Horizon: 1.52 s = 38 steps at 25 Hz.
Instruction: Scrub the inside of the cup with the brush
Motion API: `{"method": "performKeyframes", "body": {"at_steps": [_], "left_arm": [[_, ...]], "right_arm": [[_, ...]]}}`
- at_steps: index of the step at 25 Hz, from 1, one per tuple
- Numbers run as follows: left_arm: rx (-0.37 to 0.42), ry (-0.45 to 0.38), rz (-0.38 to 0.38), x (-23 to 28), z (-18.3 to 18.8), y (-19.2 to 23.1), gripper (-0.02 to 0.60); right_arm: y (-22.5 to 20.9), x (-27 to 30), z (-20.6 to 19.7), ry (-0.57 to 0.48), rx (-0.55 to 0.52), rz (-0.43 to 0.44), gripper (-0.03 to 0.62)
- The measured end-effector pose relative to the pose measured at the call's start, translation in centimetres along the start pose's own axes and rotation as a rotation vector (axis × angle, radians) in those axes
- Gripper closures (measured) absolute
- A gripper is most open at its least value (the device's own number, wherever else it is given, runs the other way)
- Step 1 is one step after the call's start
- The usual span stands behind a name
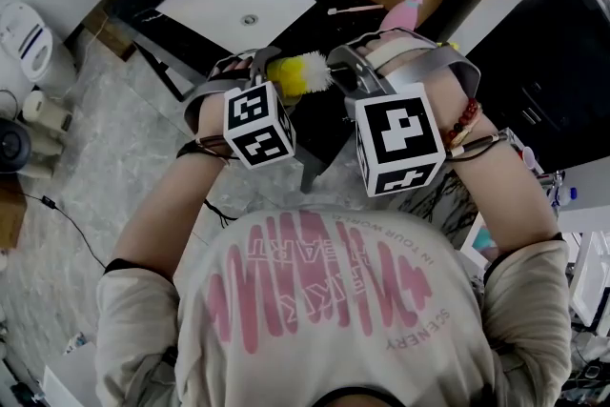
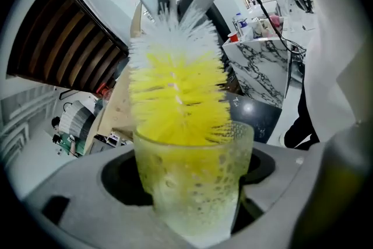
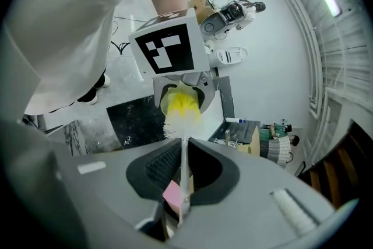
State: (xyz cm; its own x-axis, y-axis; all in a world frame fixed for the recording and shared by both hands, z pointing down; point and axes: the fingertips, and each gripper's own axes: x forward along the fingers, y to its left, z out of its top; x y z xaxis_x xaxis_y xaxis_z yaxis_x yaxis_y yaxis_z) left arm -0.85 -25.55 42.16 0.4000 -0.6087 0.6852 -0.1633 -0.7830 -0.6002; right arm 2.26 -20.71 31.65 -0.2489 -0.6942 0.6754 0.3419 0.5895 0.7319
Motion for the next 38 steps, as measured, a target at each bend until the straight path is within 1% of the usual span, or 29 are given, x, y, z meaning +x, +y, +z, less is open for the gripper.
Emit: {"method": "performKeyframes", "body": {"at_steps": [4, 10, 14, 18, 23, 30, 35, 38], "left_arm": [[0.014, -0.011, -0.007, -0.1, -0.1, -0.1, 0.181], [0.047, -0.088, -0.025, -1.4, 2.0, -0.4, 0.181], [0.057, -0.112, -0.025, -2.4, 2.9, -0.4, 0.181], [0.053, -0.134, -0.026, -3.1, 3.6, -0.4, 0.181], [0.029, -0.175, -0.026, -4.1, 4.8, -0.1, 0.181], [0.006, -0.177, -0.029, -4.5, 4.4, -0.2, 0.181], [0.044, -0.133, -0.023, -4.5, 2.7, -0.5, 0.181], [0.058, -0.146, -0.037, -5.1, 2.1, -0.9, 0.181]], "right_arm": [[-0.2, -0.5, -0.3, -0.002, 0.004, -0.011, 0.542], [-0.5, -0.6, -0.9, 0.005, 0.019, -0.021, 0.537], [-0.5, -0.8, -0.7, 0.006, 0.027, -0.025, 0.539], [-0.4, -1.0, -0.4, 0.005, 0.024, -0.029, 0.542], [-0.3, -1.2, 0.4, -0.011, 0.017, -0.032, 0.545], [0.1, -1.2, 1.1, -0.020, 0.016, -0.026, 0.545], [0.3, -1.6, 0.5, -0.023, 0.034, -0.028, 0.545], [0.6, -2.0, 0.2, -0.030, 0.042, -0.023, 0.545]]}}
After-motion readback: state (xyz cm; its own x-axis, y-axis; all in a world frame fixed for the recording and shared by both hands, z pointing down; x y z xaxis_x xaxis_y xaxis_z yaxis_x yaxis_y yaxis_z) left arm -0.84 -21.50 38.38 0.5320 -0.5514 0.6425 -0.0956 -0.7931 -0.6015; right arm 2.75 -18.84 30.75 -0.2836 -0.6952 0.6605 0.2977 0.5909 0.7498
